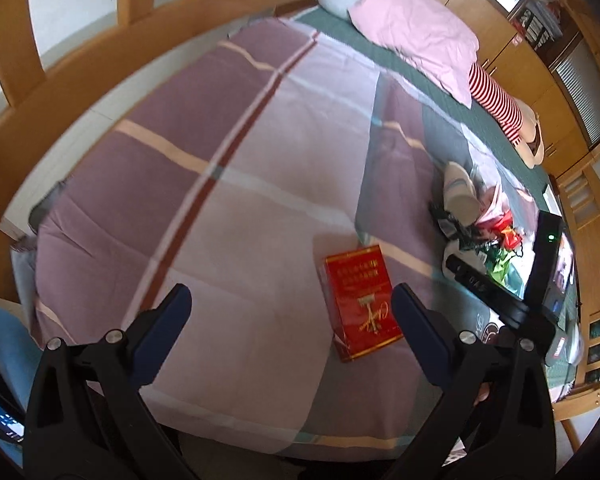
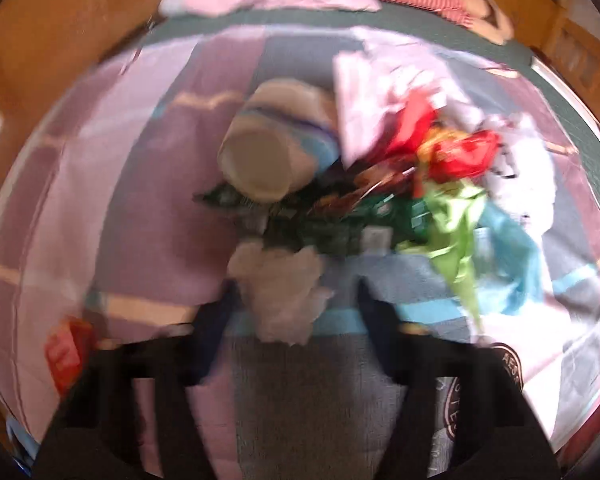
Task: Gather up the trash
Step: 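Move the right gripper to the bed and grasp the crumpled white tissue, then grasp the red box with the left gripper and lift it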
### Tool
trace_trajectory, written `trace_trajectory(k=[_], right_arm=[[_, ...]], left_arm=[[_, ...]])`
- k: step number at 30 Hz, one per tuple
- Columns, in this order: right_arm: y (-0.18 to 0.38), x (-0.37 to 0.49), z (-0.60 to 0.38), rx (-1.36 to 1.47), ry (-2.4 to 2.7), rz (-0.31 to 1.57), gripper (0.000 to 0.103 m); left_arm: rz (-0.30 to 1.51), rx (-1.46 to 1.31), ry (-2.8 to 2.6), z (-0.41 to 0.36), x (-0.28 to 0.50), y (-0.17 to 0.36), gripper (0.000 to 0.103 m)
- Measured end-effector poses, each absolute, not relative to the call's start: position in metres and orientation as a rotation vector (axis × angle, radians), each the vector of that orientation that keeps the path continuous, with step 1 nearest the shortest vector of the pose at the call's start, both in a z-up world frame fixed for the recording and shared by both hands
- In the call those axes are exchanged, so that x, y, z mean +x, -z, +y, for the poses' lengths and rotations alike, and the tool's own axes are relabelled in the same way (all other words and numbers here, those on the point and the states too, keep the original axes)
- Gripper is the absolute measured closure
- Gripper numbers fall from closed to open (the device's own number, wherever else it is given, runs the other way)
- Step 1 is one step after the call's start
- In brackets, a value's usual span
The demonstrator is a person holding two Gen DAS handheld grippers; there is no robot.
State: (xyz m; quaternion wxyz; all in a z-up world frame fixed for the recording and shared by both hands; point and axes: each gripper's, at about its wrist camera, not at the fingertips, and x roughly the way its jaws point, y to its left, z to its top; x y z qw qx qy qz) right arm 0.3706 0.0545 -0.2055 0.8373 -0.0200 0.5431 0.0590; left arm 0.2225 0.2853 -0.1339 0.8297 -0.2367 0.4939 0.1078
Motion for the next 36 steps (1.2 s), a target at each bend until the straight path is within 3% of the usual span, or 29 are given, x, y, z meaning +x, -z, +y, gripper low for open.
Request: trace_trajectory(k=[6,14,22,30,32,34,35,36], right_arm=[[0.201,0.341,0.054,0.144,-0.294,1.245,0.073],[0.205,0.301,0.101,0.137,-0.604,1.381,0.073],[0.188,0.317,0.031,0.201,-0.198,1.247,0.073],[0.175,0.310,0.013,0.224,-0.174,1.176,0.073],[0.172,0.307,0.019,0.199,-0.180,1.156,0.073],[0.170,0.311,0.027,0.173,-0.183,1.140,0.073],[0.170,0.309,0.027,0.170,-0.185,1.134,0.073],[0.169,0.309,0.027,0.171,-0.189,1.129,0.073]], left_arm=[[1.080,-0.546,-0.250,0.289,0.225,0.147,0.004],[1.057,-0.597,-0.309,0.305,0.220,0.147,0.004],[1.170,-0.482,-0.231,0.280,0.238,0.168,0.004],[1.241,-0.244,-0.140,0.232,0.257,0.199,0.005],[1.240,-0.244,-0.134,0.231,0.258,0.204,0.025],[1.233,-0.218,-0.149,0.232,0.258,0.205,0.034],[1.220,-0.200,-0.146,0.230,0.258,0.203,0.046],[1.215,-0.189,-0.141,0.230,0.258,0.201,0.045]])
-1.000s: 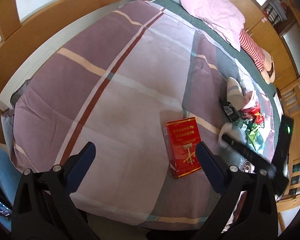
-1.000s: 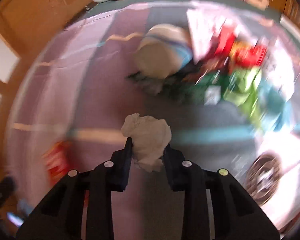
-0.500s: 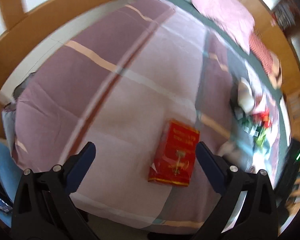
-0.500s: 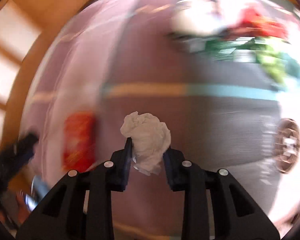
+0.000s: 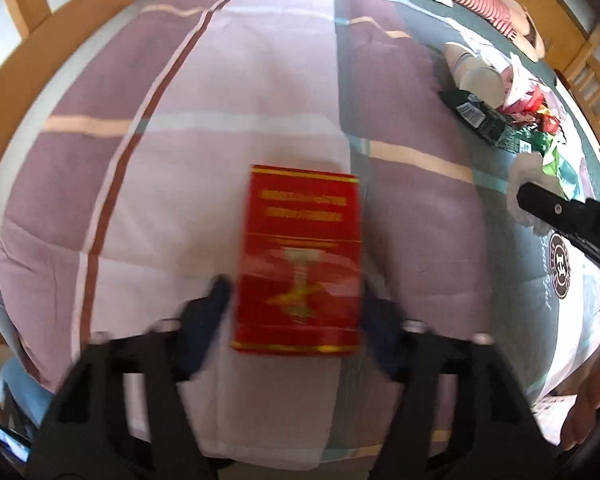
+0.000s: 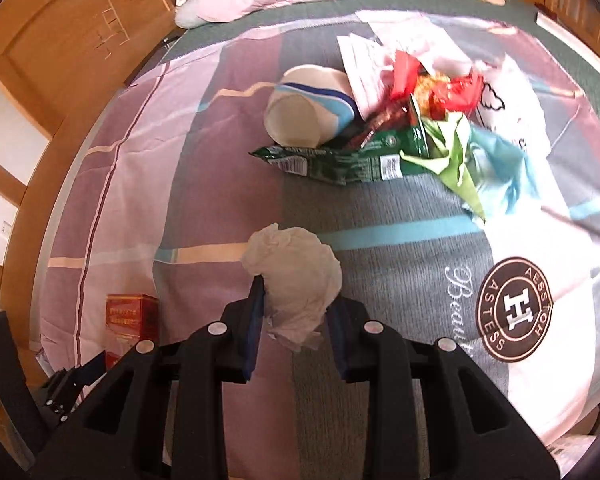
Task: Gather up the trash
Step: 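Grasp the red box with the left gripper and lift it, then carry the red box with the left gripper while the right gripper carries the tissue to the bin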
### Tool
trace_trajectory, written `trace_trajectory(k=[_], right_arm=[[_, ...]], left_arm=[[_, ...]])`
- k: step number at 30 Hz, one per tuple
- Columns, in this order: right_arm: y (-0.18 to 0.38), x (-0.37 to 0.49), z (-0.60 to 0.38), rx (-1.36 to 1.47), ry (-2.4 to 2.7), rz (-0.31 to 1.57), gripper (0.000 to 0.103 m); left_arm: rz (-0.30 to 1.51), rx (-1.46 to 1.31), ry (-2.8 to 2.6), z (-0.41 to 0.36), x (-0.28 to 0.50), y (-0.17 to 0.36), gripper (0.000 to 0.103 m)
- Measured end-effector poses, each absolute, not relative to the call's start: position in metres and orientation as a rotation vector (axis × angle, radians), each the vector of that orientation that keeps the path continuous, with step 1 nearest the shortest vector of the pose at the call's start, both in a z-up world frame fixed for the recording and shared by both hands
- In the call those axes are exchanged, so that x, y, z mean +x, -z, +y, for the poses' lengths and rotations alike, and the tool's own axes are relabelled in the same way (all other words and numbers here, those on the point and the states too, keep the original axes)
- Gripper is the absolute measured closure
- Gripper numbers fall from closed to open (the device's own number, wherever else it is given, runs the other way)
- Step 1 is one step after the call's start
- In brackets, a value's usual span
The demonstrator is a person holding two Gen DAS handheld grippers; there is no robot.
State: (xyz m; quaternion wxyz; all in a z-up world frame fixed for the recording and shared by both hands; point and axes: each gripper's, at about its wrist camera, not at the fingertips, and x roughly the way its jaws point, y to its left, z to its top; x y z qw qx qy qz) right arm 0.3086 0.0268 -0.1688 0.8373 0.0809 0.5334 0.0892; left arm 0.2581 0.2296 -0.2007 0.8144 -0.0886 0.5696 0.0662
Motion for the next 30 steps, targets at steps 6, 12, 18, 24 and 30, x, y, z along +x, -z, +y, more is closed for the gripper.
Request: trace_trajectory(k=[6,12,18,24,30], right_arm=[[0.169,0.317,0.033,0.165,-0.191,1.112,0.073],[0.168,0.315,0.032,0.159,-0.191,1.109,0.073],[0.170,0.317,0.034,0.153,-0.191,1.120,0.072],[0.171,0.318,0.036,0.146,-0.189,1.126,0.072],[0.173,0.318,0.037,0.147,-0.188,1.132,0.072]], left_arm=[[1.136,-0.188,-0.137,0.226,0.253,0.184,0.046],[0.854,-0.103,-0.148,0.213,0.231,0.127,0.046],[0.705,-0.066,-0.099,0.196,0.212,0.093,0.046],[0.669,-0.029,-0.084,0.186,0.204,0.085,0.046],[0.653,-0.020,-0.080,0.186,0.195,0.083,0.046]])
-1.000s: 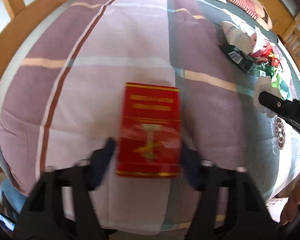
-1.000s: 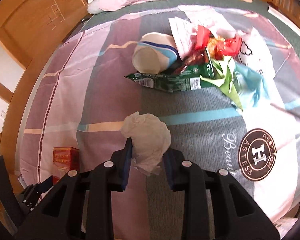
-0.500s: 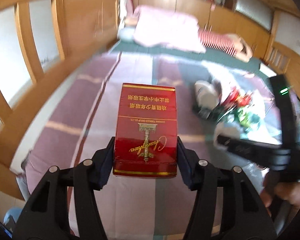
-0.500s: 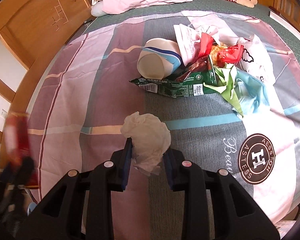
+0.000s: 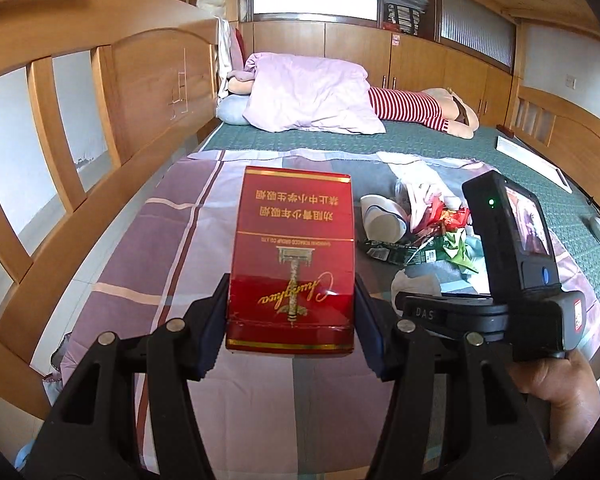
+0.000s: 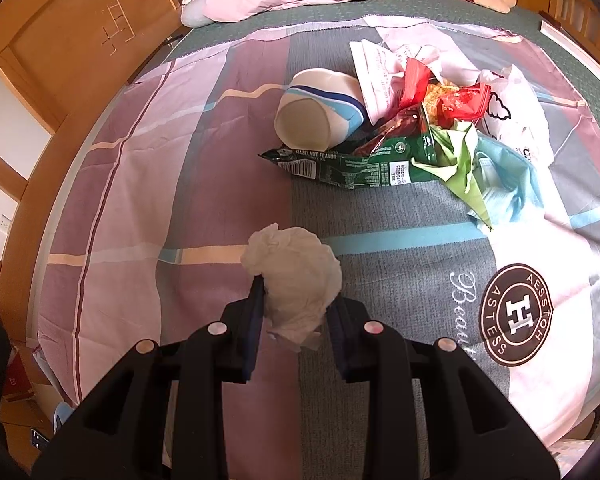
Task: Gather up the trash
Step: 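Carry the red box with the left gripper while the right gripper carries the tissue to the bin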
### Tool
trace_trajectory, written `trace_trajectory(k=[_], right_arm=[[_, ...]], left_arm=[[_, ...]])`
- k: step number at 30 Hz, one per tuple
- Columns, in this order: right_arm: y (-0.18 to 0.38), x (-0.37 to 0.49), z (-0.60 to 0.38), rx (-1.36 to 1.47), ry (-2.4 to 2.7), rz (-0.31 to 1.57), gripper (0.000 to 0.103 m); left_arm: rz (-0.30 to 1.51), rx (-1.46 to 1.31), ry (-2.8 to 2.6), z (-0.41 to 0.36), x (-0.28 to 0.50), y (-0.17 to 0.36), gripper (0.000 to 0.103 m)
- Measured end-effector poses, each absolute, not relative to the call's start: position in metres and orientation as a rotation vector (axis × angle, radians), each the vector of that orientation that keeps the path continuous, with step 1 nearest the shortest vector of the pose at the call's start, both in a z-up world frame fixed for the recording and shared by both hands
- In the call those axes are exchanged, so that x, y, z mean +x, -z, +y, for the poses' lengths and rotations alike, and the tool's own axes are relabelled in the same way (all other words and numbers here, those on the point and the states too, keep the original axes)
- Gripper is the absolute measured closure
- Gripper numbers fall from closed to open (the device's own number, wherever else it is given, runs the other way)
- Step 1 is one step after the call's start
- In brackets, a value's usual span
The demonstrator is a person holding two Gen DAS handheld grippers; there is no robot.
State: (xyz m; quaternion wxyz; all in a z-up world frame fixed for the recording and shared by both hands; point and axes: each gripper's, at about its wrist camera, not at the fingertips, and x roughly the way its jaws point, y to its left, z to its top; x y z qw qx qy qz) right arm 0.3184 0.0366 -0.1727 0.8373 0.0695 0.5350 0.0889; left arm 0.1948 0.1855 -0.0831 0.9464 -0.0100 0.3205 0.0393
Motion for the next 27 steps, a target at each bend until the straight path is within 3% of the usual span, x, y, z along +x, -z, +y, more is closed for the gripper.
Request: trace_trajectory(k=[11,17,22,27], right_arm=[[0.156,0.309,0.022,0.231,-0.180,1.051,0.072],[0.097,0.227,-0.036,0.337,-0.212,0.854,0.072],[0.059,0.158,-0.109,0.279,-0.120,0.854,0.073],[0.069,0.086,-0.194,0.199,0.176,0.969,0.072]], left_arm=[[0.677,-0.038,-0.065,0.188,0.199,0.086,0.046],[0.674,-0.073,0.028,0.174,0.198,0.077,0.046],[0.651,-0.032,0.154,0.137,0.179,0.068,0.046],[0.654,-0.034,0.409,0.082,0.149,0.057,0.046]])
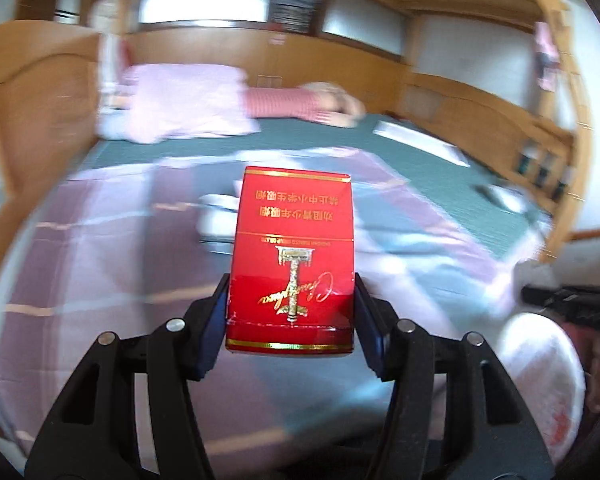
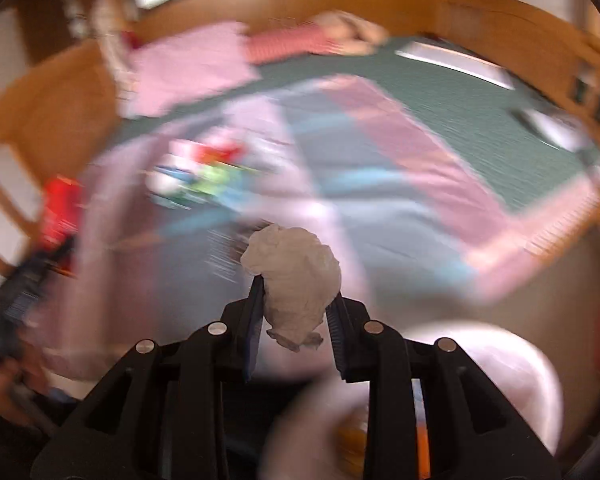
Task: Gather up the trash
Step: 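Carry the red box with the left gripper while the right gripper carries the tissue to the bin, then open both grippers to drop the red box and tissue into the bin, then move both grippers back over the trash on the bed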
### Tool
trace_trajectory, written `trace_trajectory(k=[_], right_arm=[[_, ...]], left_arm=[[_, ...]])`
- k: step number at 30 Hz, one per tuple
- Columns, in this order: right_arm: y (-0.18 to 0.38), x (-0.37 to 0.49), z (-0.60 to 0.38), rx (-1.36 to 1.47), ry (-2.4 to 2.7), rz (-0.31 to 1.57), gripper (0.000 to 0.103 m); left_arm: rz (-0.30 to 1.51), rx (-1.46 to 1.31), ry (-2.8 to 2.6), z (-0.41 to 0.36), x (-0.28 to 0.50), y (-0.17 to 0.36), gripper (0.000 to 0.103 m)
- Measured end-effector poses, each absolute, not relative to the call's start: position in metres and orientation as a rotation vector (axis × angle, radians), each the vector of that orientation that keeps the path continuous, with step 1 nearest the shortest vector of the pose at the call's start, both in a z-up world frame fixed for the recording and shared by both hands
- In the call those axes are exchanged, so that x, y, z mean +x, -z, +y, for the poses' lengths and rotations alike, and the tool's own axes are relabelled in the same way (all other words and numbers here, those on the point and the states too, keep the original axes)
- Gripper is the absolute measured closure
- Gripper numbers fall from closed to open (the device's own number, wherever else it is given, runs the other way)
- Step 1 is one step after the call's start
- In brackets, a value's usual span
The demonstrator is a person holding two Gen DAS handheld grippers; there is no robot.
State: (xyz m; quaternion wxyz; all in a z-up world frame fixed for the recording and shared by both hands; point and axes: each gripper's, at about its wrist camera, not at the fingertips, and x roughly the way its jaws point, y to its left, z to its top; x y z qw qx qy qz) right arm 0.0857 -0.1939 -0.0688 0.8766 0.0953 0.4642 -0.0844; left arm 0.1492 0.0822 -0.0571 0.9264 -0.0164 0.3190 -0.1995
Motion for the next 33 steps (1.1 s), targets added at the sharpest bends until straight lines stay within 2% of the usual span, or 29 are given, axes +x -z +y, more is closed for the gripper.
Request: trace_trajectory(k=[1,3,6,8,10,12,14,15,17,18,21,23,27,33], right_arm=[[0.080,0.074,-0.209,0.206,0.219,1.028,0.071],[0.104,0.055,-0.229,0.249,0.259,1.136,0.057],[0.108,0.022,-0.264,0.404,0.304,1.109,0.053],[0.086,0.002,-0.288,0.461,0.371,0.980,0.051],[0.057,-0.010,-0.298,0.450,0.419,0.842,0.041],[0.022,-0.027,-0.298,0.361,0.465,0.647,0.017],[-0.005,-0.044,-0.290,0.249,0.499,0.462,0.003],[-0.010,-0.051,-0.290,0.218,0.497,0.408,0.003],[-0.017,-0.051,-0.288,0.167,0.490,0.353,0.003],[-0.017,-0.049,-0.290,0.164,0.493,0.360,0.003],[-0.013,-0.045,-0.302,0.246,0.489,0.381,0.003],[-0.010,-0.051,-0.306,0.339,0.470,0.321,0.003],[-0.006,-0.036,-0.310,0.456,0.447,0.300,0.003],[-0.023,0.016,-0.256,0.259,0.370,0.313,0.003]], left_arm=[[0.672,-0.056,0.485,0.070,0.144,0.057,0.046],[0.710,-0.087,0.613,0.048,0.138,0.058,0.046],[0.760,-0.096,0.781,0.009,0.126,0.065,0.046],[0.786,-0.082,0.876,-0.019,0.116,0.072,0.046],[0.814,-0.058,0.972,-0.050,0.102,0.082,0.046],[0.854,-0.018,1.083,-0.085,0.081,0.096,0.046],[0.895,0.041,1.181,-0.116,0.059,0.109,0.041],[0.915,0.073,1.216,-0.129,0.050,0.115,0.036],[0.905,0.078,1.213,-0.139,0.042,0.118,0.008],[0.886,0.051,1.196,-0.137,0.042,0.117,0.006],[0.833,-0.152,1.144,-0.109,0.062,0.111,0.004],[0.792,-0.228,1.055,-0.085,0.085,0.104,0.004],[0.603,-0.331,0.847,-0.022,0.113,0.078,0.004],[0.445,-0.379,0.619,0.071,0.155,0.026,0.004]])
